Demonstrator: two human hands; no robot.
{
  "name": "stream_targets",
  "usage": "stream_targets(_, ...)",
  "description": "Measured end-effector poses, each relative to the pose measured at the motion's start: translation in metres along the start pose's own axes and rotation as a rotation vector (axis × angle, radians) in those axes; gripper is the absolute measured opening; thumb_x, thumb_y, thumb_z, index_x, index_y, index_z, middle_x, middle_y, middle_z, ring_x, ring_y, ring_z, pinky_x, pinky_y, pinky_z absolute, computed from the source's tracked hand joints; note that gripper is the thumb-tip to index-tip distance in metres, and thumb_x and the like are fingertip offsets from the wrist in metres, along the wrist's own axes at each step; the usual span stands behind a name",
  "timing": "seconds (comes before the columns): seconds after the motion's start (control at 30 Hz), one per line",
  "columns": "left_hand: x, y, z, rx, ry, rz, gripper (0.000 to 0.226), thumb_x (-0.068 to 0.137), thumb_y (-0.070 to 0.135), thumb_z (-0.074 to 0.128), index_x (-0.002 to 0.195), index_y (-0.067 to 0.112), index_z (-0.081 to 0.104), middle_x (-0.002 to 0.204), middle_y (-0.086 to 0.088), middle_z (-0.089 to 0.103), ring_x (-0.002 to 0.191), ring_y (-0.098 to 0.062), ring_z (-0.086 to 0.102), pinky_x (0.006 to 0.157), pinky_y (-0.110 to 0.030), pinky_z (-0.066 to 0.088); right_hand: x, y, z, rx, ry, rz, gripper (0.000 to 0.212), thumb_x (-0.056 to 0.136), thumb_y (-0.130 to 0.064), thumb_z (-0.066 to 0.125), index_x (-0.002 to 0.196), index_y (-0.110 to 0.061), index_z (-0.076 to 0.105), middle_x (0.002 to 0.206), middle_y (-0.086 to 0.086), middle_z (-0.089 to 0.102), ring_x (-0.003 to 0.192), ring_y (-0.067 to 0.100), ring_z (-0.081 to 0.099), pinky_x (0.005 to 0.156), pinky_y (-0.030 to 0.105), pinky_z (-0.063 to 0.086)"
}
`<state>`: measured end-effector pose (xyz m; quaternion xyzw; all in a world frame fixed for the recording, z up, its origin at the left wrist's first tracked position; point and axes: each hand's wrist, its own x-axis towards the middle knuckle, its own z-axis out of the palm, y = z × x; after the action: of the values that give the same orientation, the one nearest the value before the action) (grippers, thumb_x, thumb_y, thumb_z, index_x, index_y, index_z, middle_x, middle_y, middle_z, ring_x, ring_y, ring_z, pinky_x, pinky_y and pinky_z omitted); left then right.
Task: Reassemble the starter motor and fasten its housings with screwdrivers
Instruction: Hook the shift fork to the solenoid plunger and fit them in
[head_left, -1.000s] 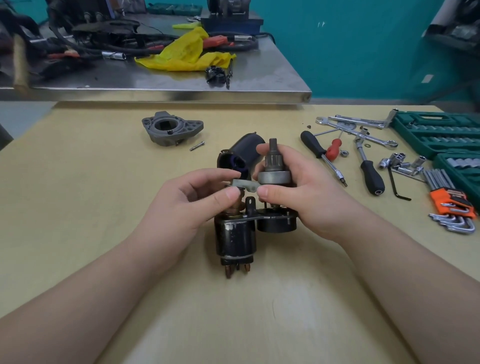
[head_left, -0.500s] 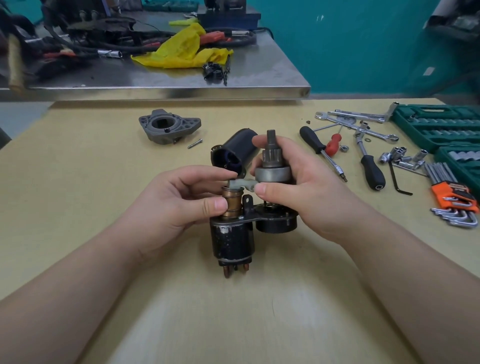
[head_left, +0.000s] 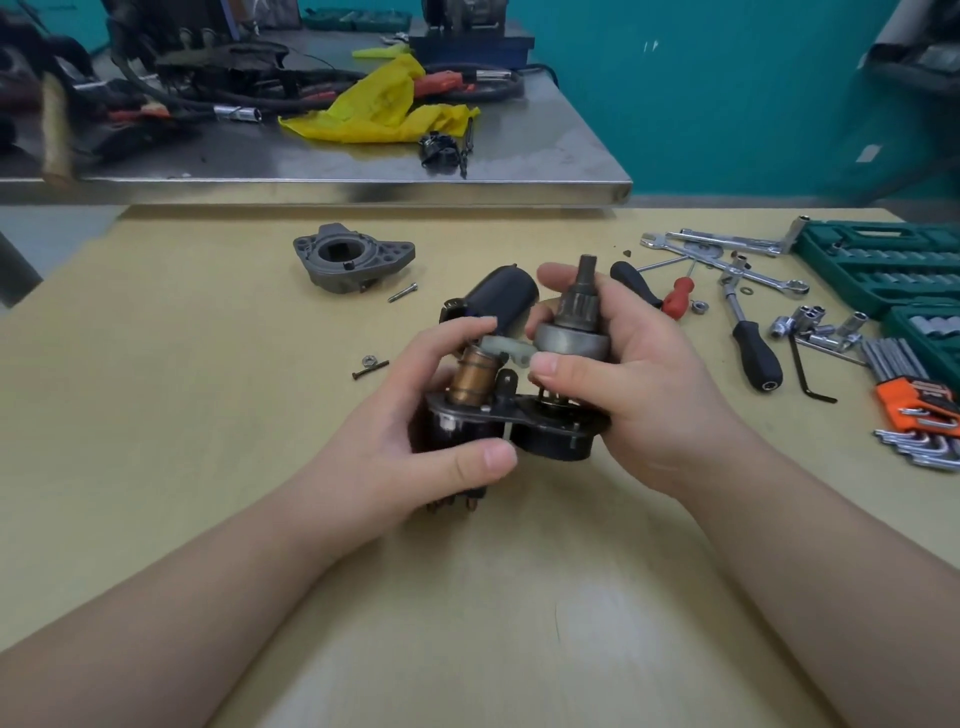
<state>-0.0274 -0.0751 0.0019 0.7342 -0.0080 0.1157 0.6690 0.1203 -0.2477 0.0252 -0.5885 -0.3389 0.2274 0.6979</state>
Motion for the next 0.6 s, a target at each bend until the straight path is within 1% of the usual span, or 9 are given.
stream_targets(0.1, -0.001, 0.004, 0.01, 0.025, 0.107, 0.057, 0.084, 0.076, 0.04, 0.089, 0.148, 0.056, 0.048, 0.122, -0.002, 0.07, 0.095, -0.02, 0.075, 0.084, -0.037, 0.06, -0.001, -0.004, -0.001, 0.039, 0.032, -0.041, 0.063, 0.081, -0.012, 0.08, 0.139, -0.027, 0.061, 0.114, 0.003, 0.067, 0.107, 0.02, 0.067, 0.09, 0.037, 0.054)
stream_targets(0.17, -0.004, 0.005, 0.017, 0.033, 0.168, 0.084, 0.079, 0.076, 0.041, 0.089, 0.143, 0.057, 0.05, 0.115, -0.002, 0.072, 0.094, -0.023, 0.075, 0.085, -0.044, 0.064, -0.004, -0.007, 0.0, 0.018, 0.01, -0.058, 0.065, 0.08, -0.017, 0.082, 0.14, -0.031, 0.061, 0.115, 0.001, 0.067, 0.108, 0.019, 0.068, 0.09, 0.035, 0.056)
stream_targets(0.2, -0.006, 0.004, 0.019, 0.037, 0.185, 0.094, 0.077, 0.076, 0.041, 0.089, 0.141, 0.057, 0.051, 0.114, -0.002, 0.072, 0.094, -0.024, 0.075, 0.085, -0.045, 0.064, -0.006, -0.007, 0.002, 0.003, -0.002, -0.061, 0.065, 0.081, -0.017, 0.082, 0.14, -0.032, 0.061, 0.115, 0.001, 0.067, 0.107, 0.018, 0.069, 0.089, 0.035, 0.056)
stream_targets(0.3, -0.007, 0.004, 0.019, 0.024, 0.192, 0.11, 0.078, 0.077, 0.038, 0.089, 0.142, 0.056, 0.05, 0.118, -0.003, 0.071, 0.091, -0.024, 0.075, 0.081, -0.041, 0.061, -0.009, -0.007, 0.006, -0.02, -0.019, -0.063, 0.062, 0.085, -0.012, 0.077, 0.141, -0.032, 0.058, 0.114, -0.001, 0.067, 0.105, 0.016, 0.068, 0.089, 0.034, 0.056)
stream_targets(0.43, -0.007, 0.001, 0.017, -0.016, 0.173, 0.093, 0.087, 0.077, 0.03, 0.088, 0.149, 0.057, 0.048, 0.118, -0.002, 0.071, 0.088, -0.022, 0.074, 0.077, -0.036, 0.06, -0.011, -0.01, 0.009, -0.108, -0.033, -0.057, 0.062, 0.087, -0.014, 0.075, 0.143, -0.031, 0.054, 0.114, -0.005, 0.066, 0.1, 0.008, 0.068, 0.084, 0.026, 0.057)
stream_targets(0.5, -0.005, -0.001, 0.017, -0.049, 0.163, 0.084, 0.084, 0.077, 0.025, 0.087, 0.147, 0.054, 0.051, 0.116, -0.002, 0.071, 0.083, -0.022, 0.073, 0.071, -0.034, 0.059, -0.011, -0.011, 0.01, -0.129, -0.037, -0.048, 0.061, 0.088, -0.014, 0.075, 0.142, -0.031, 0.054, 0.113, -0.006, 0.066, 0.098, 0.005, 0.069, 0.083, 0.024, 0.057)
stream_targets(0.6, -0.003, -0.003, 0.017, -0.126, 0.148, 0.076, 0.074, 0.078, 0.018, 0.085, 0.14, 0.046, 0.057, 0.109, -0.003, 0.07, 0.073, -0.026, 0.07, 0.063, -0.035, 0.058, -0.011, -0.01, 0.01, -0.136, -0.03, -0.043, 0.061, 0.087, -0.015, 0.077, 0.14, -0.033, 0.054, 0.114, -0.005, 0.068, 0.099, 0.007, 0.072, 0.082, 0.024, 0.058)
